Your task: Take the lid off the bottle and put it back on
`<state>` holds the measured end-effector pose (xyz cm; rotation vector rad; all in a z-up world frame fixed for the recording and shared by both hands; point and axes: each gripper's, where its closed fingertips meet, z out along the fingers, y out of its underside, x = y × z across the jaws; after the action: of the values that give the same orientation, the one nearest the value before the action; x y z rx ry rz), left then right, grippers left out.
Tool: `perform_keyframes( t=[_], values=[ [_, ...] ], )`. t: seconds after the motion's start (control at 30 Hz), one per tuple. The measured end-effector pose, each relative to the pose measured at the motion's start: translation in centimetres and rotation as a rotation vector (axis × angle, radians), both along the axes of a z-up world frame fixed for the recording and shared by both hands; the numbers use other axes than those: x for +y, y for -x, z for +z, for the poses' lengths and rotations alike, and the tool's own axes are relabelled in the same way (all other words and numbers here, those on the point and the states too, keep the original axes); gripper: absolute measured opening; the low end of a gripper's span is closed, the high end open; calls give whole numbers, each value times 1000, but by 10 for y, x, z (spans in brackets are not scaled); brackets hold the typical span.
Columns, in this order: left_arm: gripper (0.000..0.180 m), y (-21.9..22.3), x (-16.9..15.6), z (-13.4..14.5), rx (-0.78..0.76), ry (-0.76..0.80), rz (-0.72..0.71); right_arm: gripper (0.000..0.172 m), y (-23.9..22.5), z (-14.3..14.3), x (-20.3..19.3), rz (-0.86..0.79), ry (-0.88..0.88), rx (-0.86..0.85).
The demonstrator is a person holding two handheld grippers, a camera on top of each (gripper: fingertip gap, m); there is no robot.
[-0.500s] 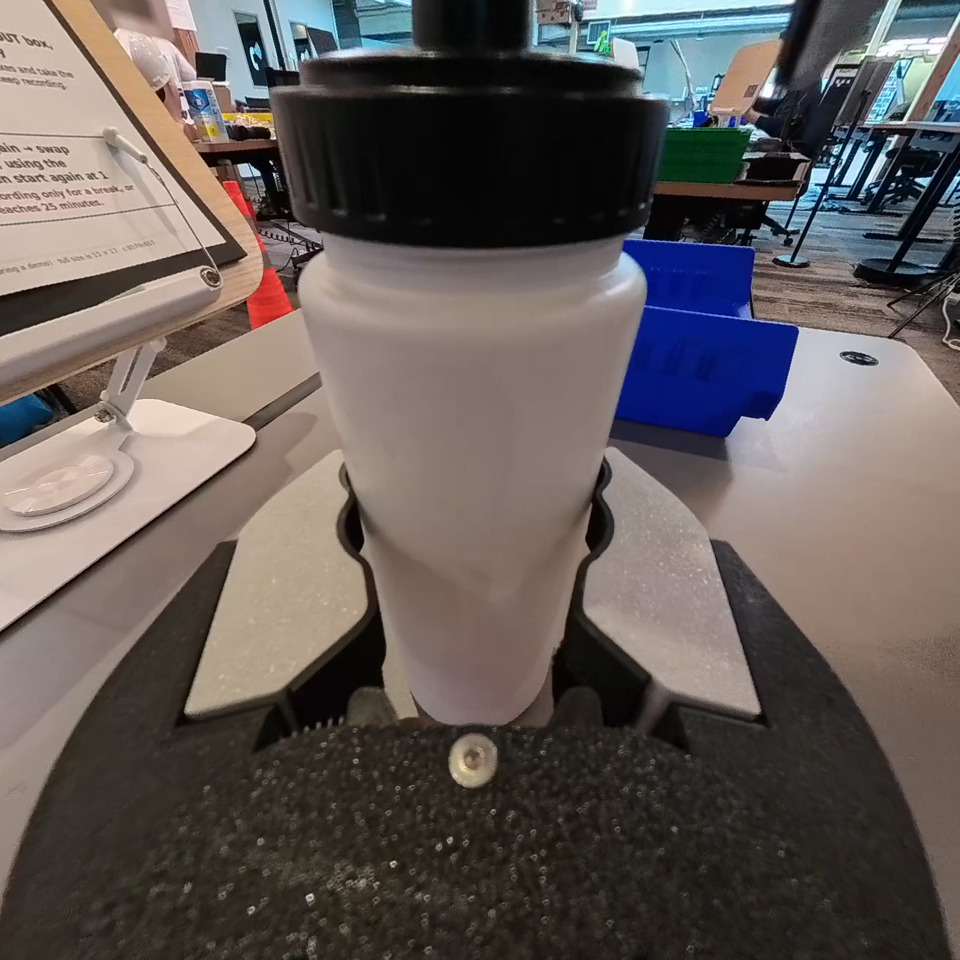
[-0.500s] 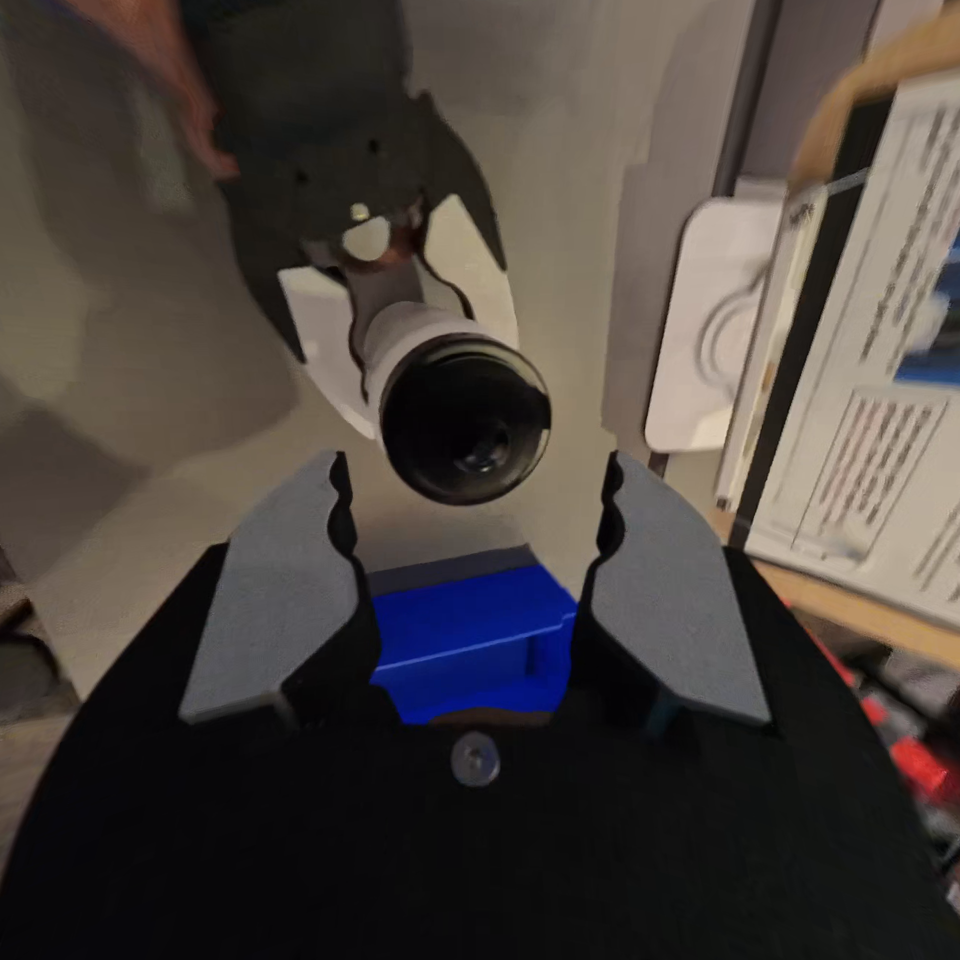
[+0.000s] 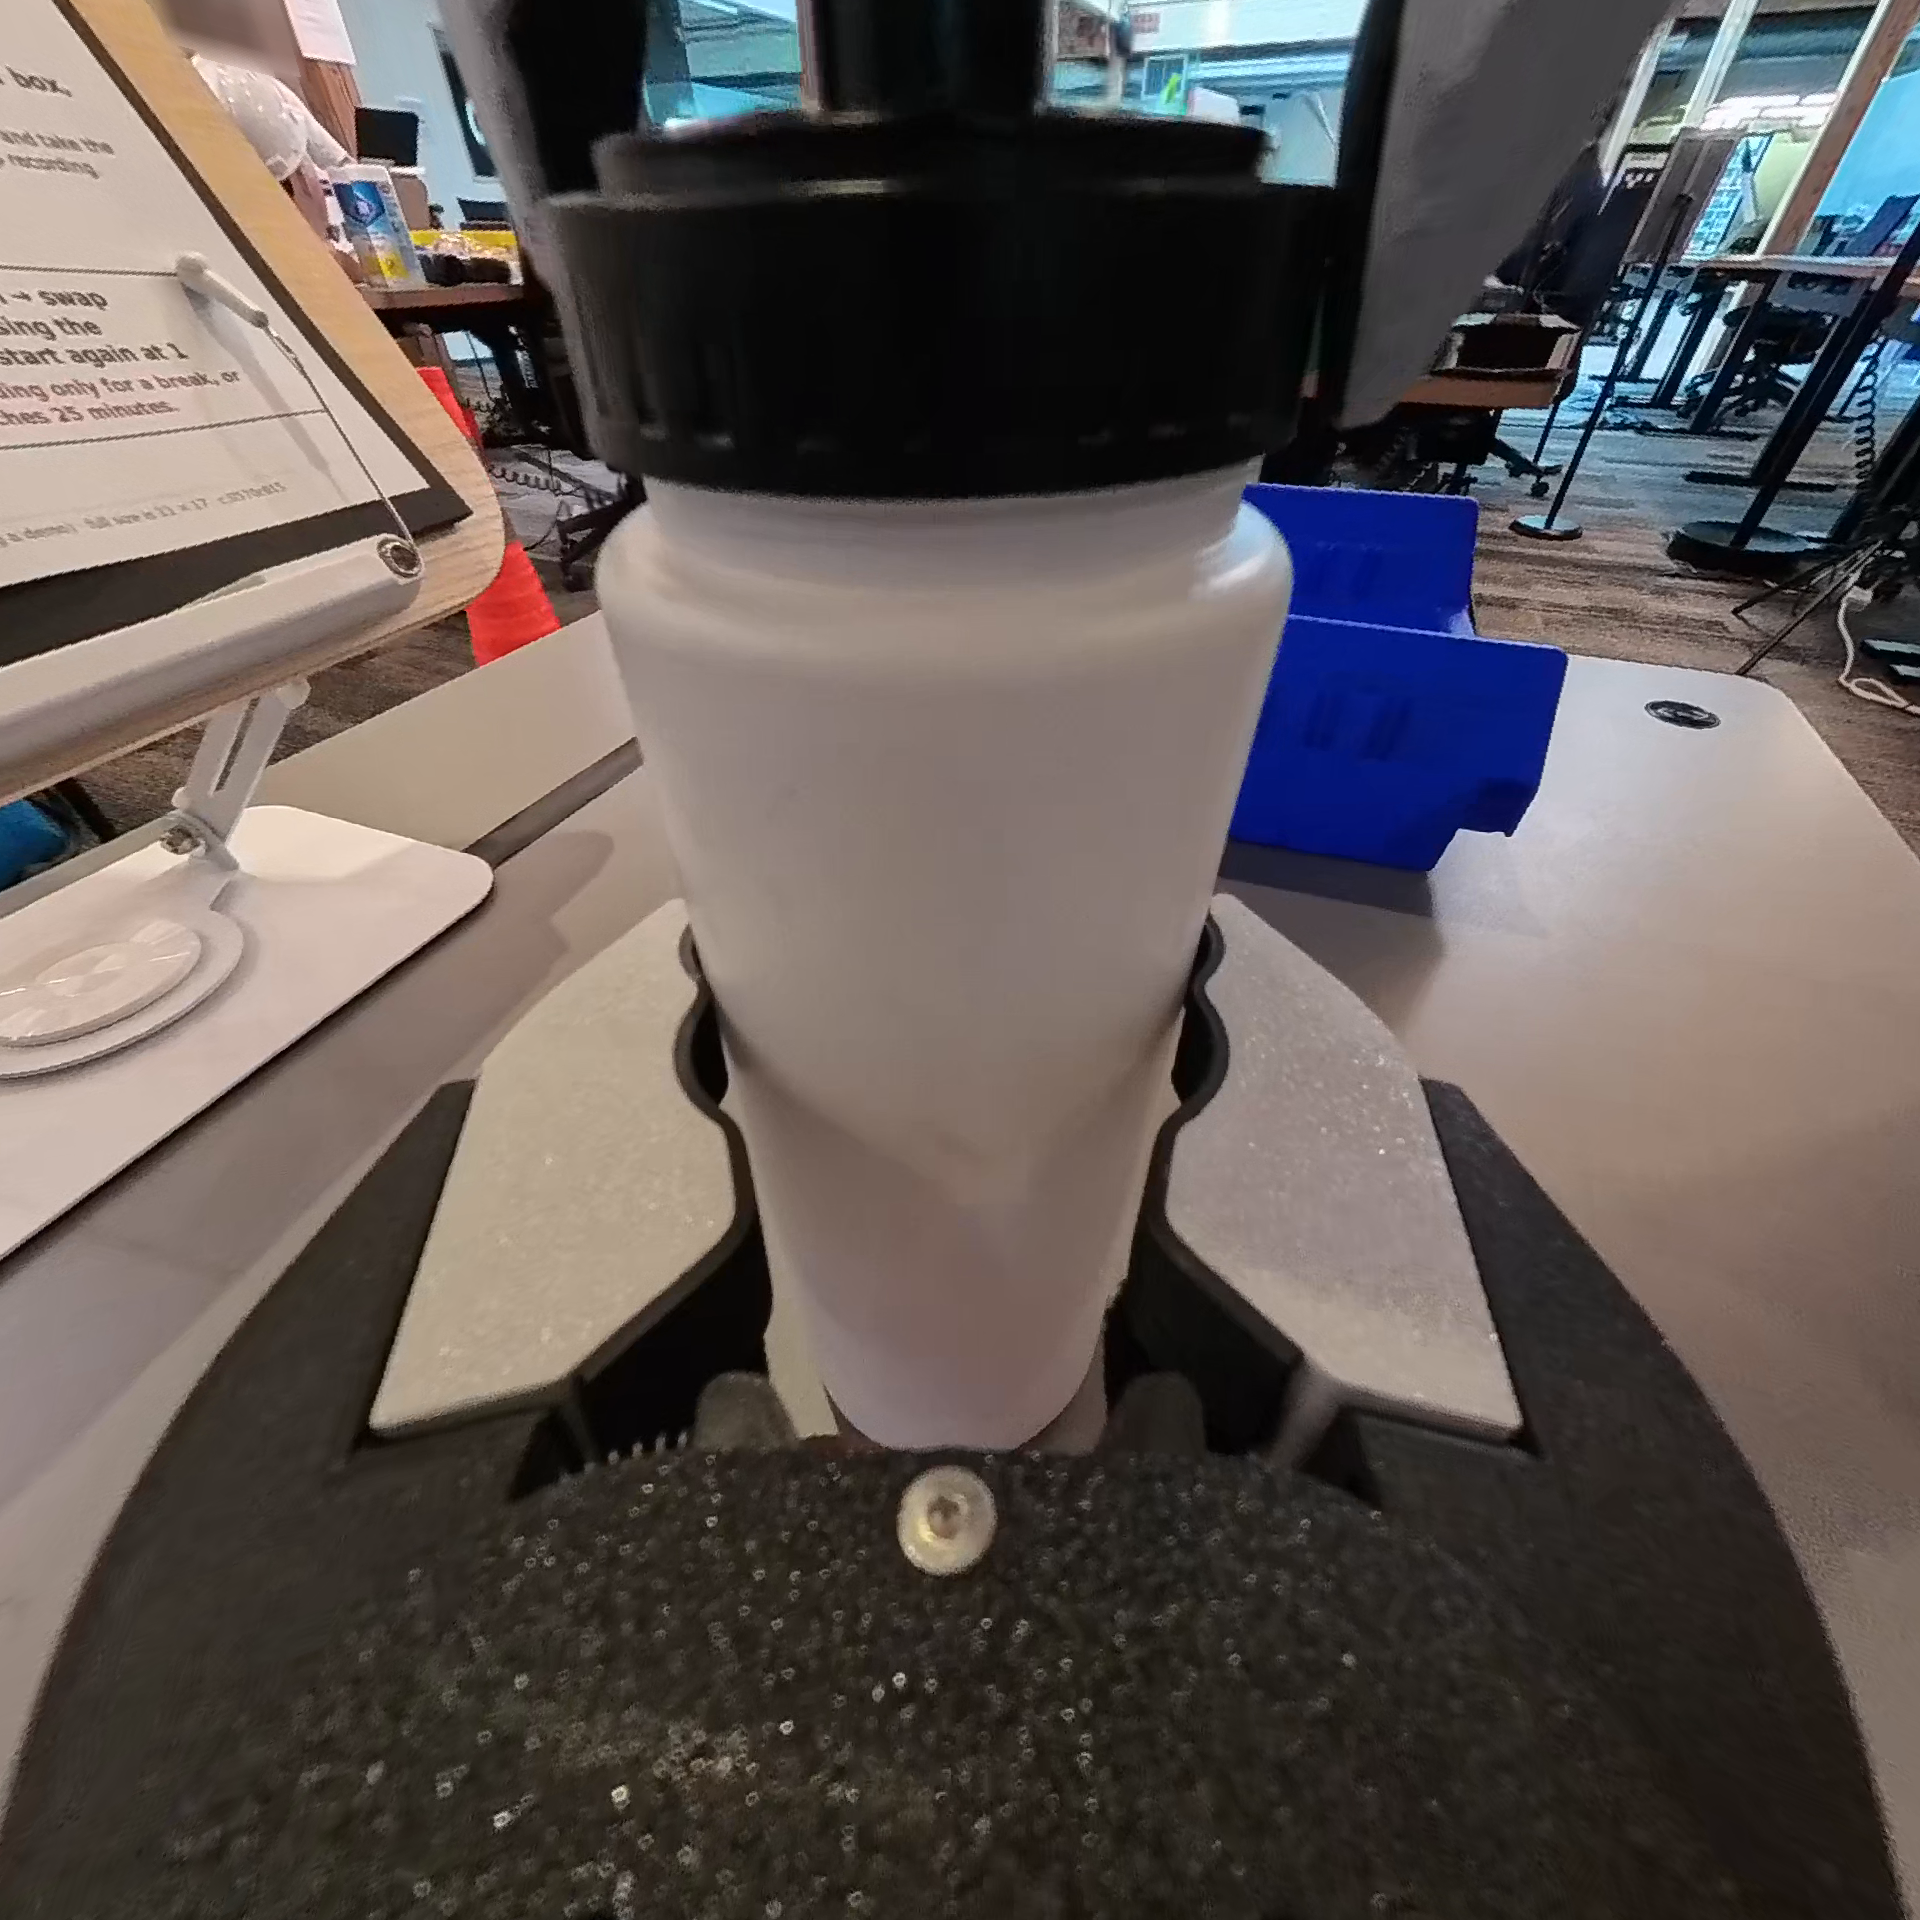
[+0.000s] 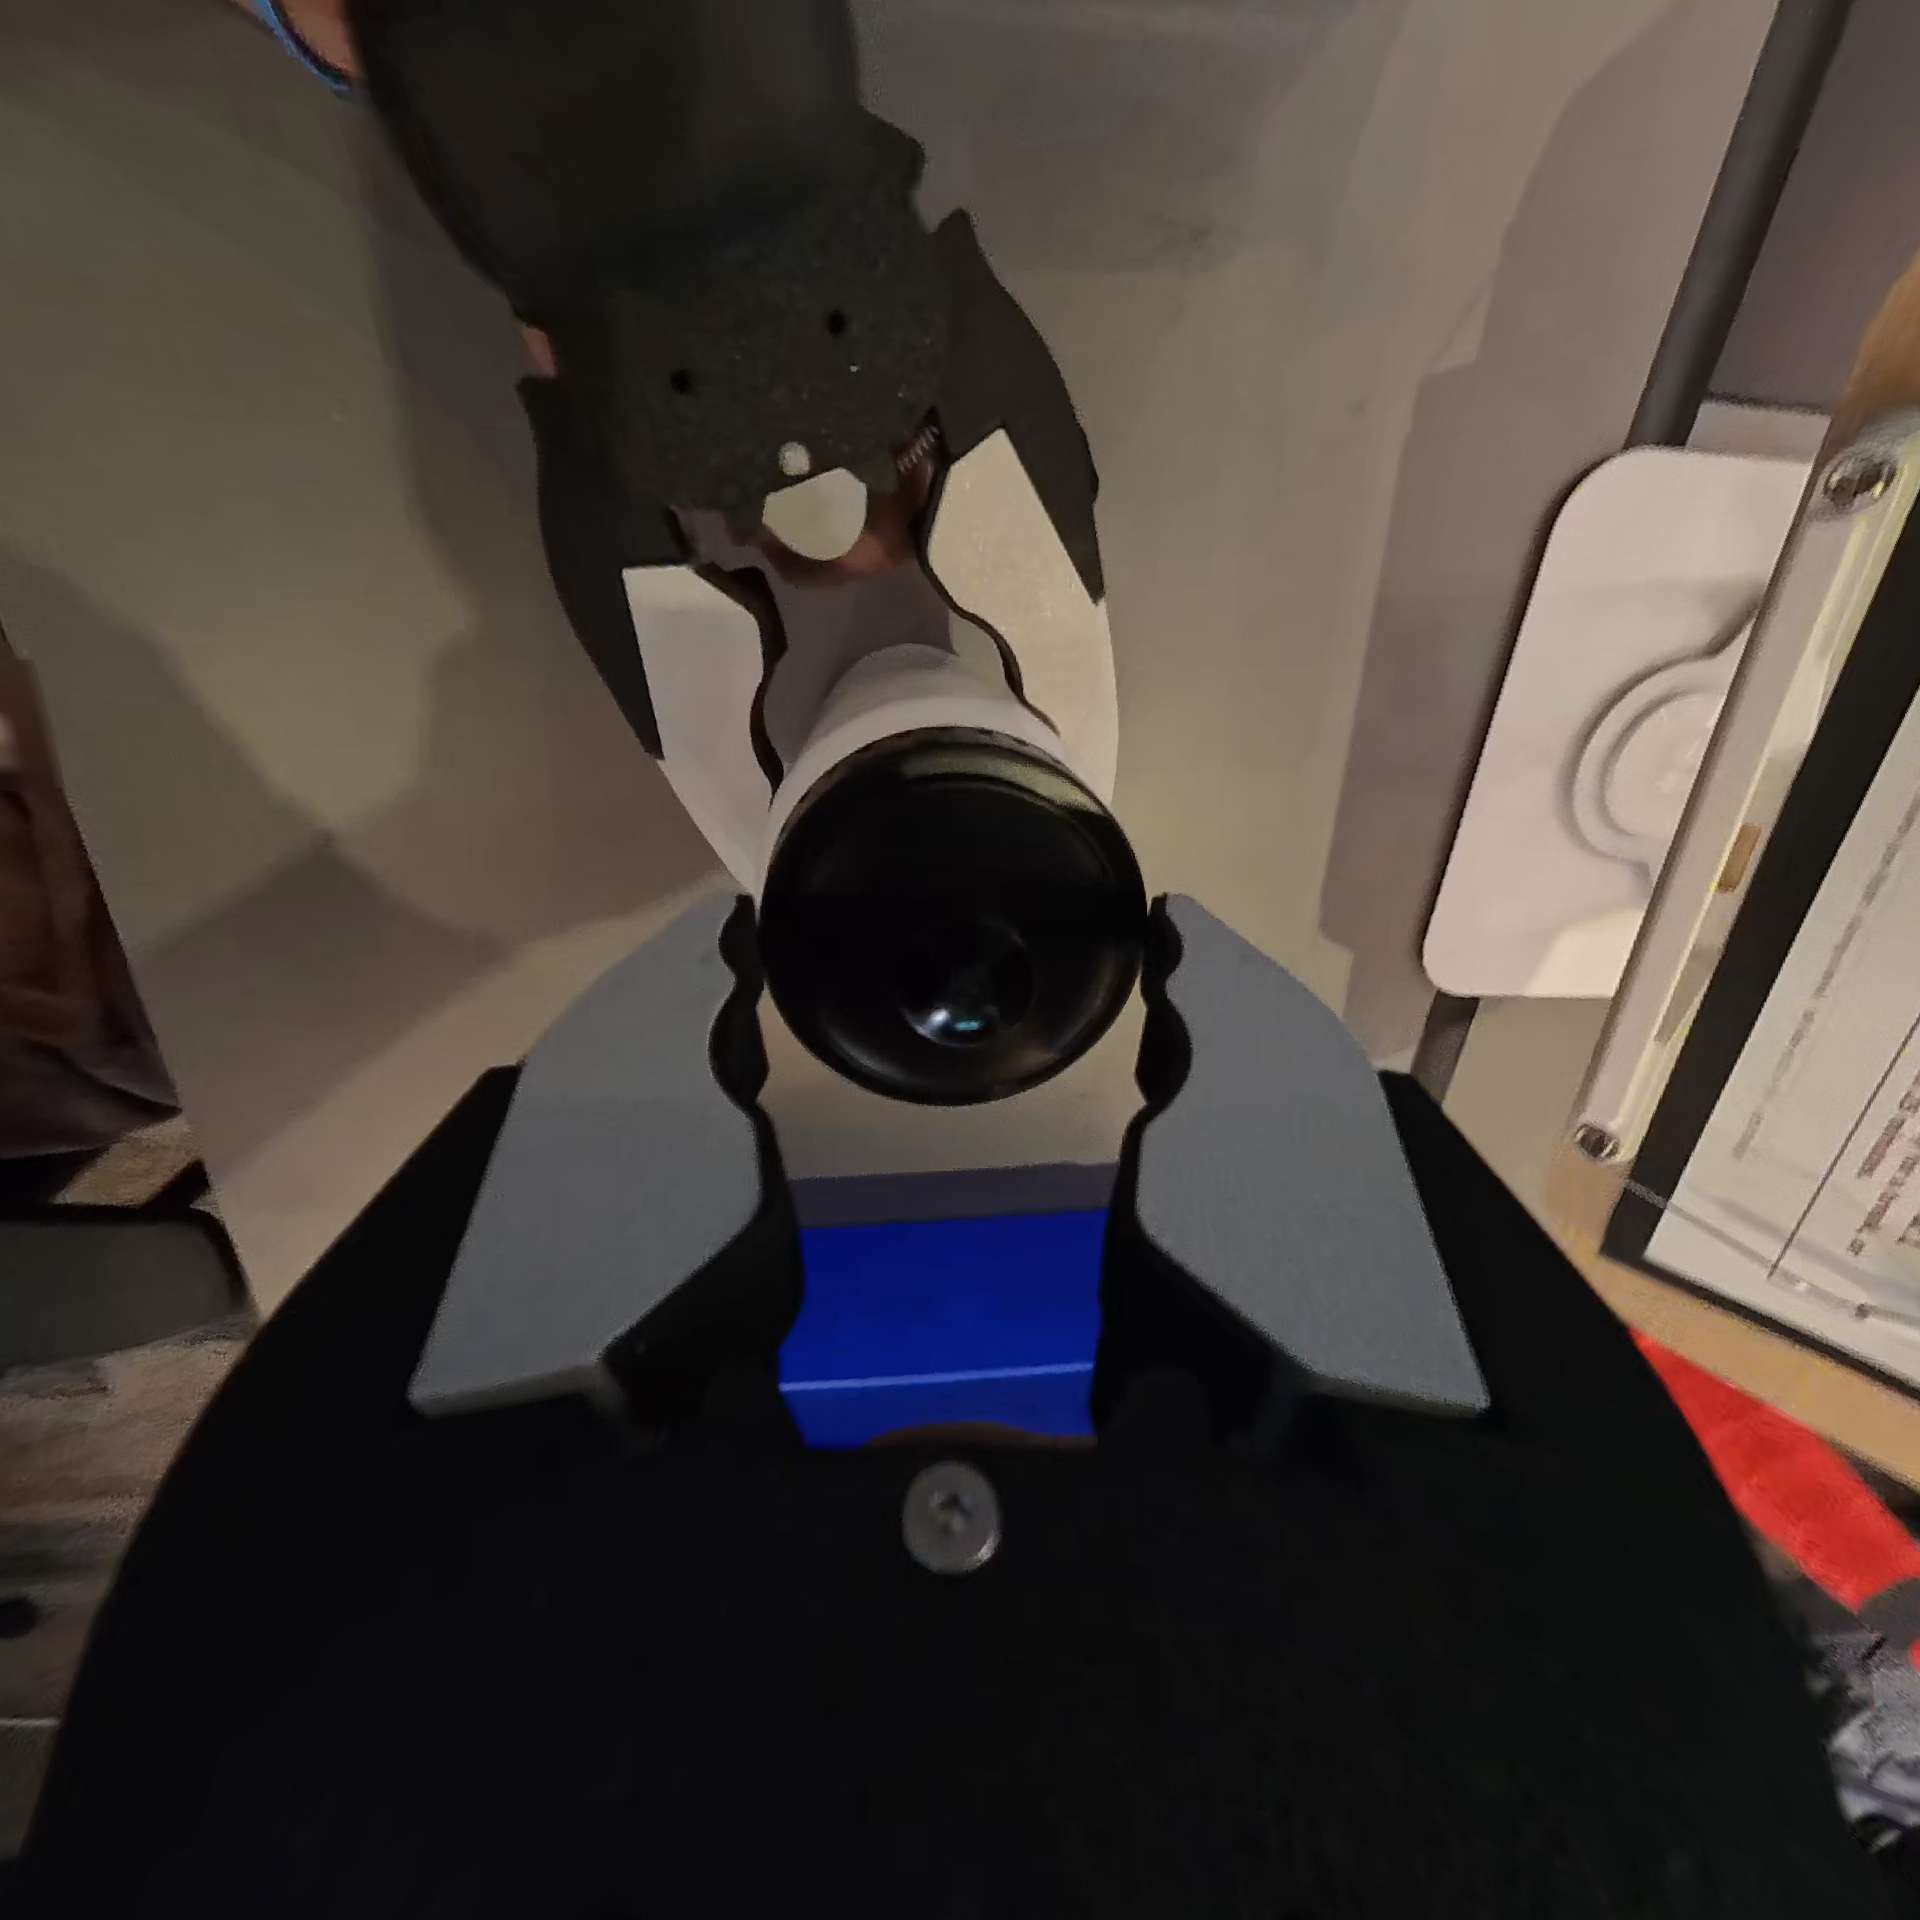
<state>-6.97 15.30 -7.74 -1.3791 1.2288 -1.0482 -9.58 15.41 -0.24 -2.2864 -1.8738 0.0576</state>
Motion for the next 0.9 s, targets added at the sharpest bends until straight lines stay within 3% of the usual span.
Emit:
perform_keyframes(
  t=[0.27, 0.37, 0.43, 0.57, 0.7, 0.77, 0.9],
  values=[
    [85, -1, -2, 0, 8, -18, 4, 70, -3, 0, -6, -499, 9, -123],
    [85, -1, -3, 0, 7, -18, 5, 71, -5, 0, -6, -566, 5, -125],
    [85, -2, -3, 0, 8, -16, 6, 70, -5, 2, -5, -524, -18, -116],
    [85, -1, -3, 0, 3, -1, -3, 90, -9, 18, -7, -275, -81, -103],
    [85, -1, -3, 0, 2, -1, -10, 82, -13, 26, 2, -58, -177, -18],
    [85, -1, -4, 0, 0, -1, -17, 76, -11, 21, -1, -24, -122, 53],
    [85, -1, -5, 0, -2, -1, -28, 82, -11, 10, -3, -25, -11, 98]
  ],
)
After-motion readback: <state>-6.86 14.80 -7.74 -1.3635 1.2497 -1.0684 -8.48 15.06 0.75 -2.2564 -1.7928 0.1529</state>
